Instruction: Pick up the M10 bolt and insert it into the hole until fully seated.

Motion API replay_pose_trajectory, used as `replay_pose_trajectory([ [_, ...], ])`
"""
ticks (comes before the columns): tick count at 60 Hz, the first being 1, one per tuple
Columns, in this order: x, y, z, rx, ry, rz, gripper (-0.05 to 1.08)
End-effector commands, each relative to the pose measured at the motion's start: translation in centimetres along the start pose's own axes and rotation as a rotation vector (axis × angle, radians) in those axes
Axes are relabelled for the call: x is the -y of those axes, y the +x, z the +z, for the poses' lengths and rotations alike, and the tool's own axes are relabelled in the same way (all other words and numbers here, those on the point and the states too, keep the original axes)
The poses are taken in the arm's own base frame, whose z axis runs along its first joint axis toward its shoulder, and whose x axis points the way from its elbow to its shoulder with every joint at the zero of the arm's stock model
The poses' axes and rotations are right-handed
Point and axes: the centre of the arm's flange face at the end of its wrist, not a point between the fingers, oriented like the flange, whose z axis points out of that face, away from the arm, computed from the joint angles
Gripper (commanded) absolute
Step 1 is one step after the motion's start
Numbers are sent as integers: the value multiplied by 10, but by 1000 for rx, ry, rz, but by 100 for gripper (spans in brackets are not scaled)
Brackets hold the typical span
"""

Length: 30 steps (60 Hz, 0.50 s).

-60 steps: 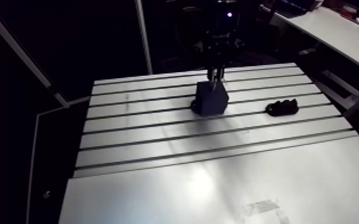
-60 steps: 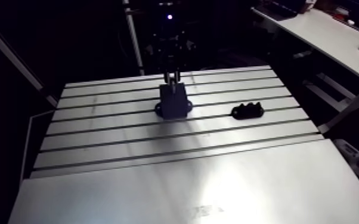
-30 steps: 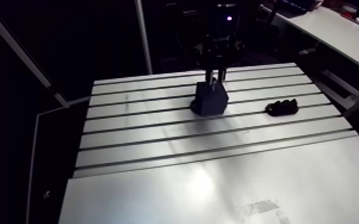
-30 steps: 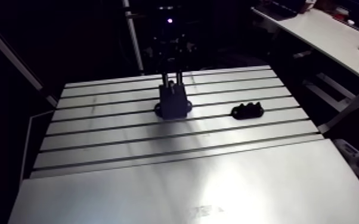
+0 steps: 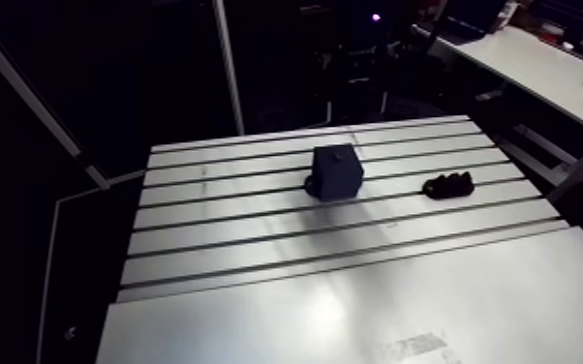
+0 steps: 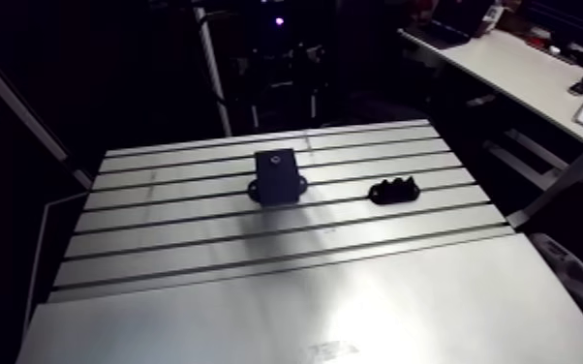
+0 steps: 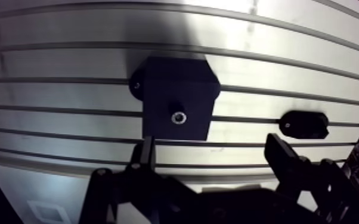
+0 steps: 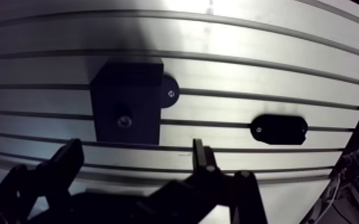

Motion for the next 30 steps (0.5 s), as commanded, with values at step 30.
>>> replay_pose_trajectory([
  [30,18,-79,-158,-93,7,124,0],
])
